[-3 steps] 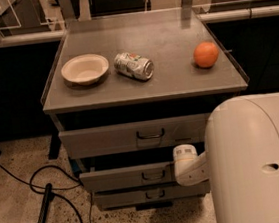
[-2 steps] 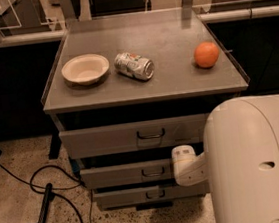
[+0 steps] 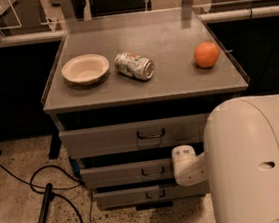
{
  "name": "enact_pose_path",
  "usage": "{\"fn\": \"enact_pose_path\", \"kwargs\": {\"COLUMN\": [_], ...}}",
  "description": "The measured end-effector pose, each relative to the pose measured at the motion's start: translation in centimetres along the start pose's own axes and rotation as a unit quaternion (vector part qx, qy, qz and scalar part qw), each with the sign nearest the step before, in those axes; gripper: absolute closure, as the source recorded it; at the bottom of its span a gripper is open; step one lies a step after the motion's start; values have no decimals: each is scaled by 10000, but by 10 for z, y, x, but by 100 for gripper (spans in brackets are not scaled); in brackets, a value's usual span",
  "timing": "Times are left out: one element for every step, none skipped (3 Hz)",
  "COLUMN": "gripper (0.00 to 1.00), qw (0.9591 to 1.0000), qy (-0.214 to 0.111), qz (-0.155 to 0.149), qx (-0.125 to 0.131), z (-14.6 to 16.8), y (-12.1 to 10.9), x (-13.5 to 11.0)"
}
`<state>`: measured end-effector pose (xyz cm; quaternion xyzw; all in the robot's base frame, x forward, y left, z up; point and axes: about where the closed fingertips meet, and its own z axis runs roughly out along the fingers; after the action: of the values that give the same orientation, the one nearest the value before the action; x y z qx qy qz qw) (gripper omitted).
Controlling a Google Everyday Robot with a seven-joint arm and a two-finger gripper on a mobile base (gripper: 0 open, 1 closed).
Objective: Close middle drawer
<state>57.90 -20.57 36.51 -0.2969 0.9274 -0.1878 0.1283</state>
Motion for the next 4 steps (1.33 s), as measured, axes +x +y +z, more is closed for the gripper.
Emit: {"fn": "enact_pose_path", "kwargs": {"gripper": [59,36,11,0], "qw": [10000,10000,10000,10000], "qy": [0,0,0,0], "qz": [0,0,-1,-1], "qx": [0,0,0,0], "z": [0,0,0,0], "y": [0,0,0,0], "x": [0,0,0,0]}}
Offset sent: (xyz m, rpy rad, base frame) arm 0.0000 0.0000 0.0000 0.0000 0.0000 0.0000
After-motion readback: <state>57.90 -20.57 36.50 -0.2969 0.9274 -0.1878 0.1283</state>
